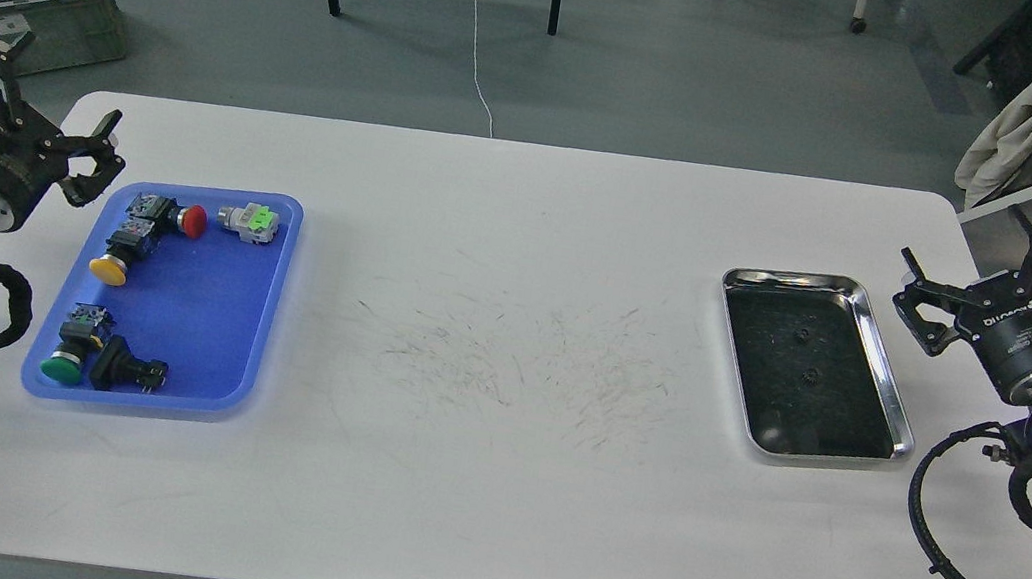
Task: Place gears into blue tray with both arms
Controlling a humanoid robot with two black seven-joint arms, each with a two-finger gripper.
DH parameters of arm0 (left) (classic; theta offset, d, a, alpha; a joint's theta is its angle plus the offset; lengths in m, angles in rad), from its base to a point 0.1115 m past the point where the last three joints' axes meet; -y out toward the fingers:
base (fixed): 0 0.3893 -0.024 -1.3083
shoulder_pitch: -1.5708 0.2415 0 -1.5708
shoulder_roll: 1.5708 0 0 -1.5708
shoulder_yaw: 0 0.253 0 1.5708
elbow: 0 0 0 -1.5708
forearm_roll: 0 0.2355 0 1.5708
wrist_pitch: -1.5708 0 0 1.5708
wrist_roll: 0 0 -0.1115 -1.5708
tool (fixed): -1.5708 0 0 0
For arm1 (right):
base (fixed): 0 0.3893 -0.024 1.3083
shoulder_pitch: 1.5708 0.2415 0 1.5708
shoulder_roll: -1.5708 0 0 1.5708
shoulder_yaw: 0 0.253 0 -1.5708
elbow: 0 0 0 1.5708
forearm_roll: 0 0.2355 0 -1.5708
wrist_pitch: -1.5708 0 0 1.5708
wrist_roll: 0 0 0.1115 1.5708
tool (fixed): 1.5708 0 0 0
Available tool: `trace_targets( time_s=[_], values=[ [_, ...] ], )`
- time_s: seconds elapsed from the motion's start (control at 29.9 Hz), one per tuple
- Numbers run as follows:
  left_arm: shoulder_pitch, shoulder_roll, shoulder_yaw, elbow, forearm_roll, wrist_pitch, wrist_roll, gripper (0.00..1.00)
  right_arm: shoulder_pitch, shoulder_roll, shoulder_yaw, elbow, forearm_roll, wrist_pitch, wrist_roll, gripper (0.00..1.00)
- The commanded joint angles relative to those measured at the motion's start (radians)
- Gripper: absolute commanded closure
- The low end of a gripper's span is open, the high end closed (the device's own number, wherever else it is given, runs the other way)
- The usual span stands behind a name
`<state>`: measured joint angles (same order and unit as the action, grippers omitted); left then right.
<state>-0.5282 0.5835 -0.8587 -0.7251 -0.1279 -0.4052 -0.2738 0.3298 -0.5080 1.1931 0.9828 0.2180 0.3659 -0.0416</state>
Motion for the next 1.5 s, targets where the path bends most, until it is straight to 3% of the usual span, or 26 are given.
trace_targets(
  time_s=[0.0,0.53,0.7,1.47],
  values=[
    [-0.001,-0.002,-0.005,0.000,0.001,-0.006,-0.018,0.01,-0.002,0.000,0.000,0.000,0.000,-0.001,0.000,0.01],
    [-0.012,-0.001,-0.036,0.070,-0.003,-0.009,-0.008,0.01,-0.002,0.000,-0.003,-0.004,-0.002,0.013,0.000,0.01],
    [-0.009,-0.004,-0.030,0.070,0.004,-0.056,-0.019,0.01,-0.002,0.000,-0.004,-0.004,-0.002,0.015,0.000,0.01],
    [-0.003,0.001,-0.025,0.042,0.048,-0.050,-0.022,0.01,0.000,-0.017,-0.006,0.008,-0.003,0.010,0.002,0.01]
  ],
)
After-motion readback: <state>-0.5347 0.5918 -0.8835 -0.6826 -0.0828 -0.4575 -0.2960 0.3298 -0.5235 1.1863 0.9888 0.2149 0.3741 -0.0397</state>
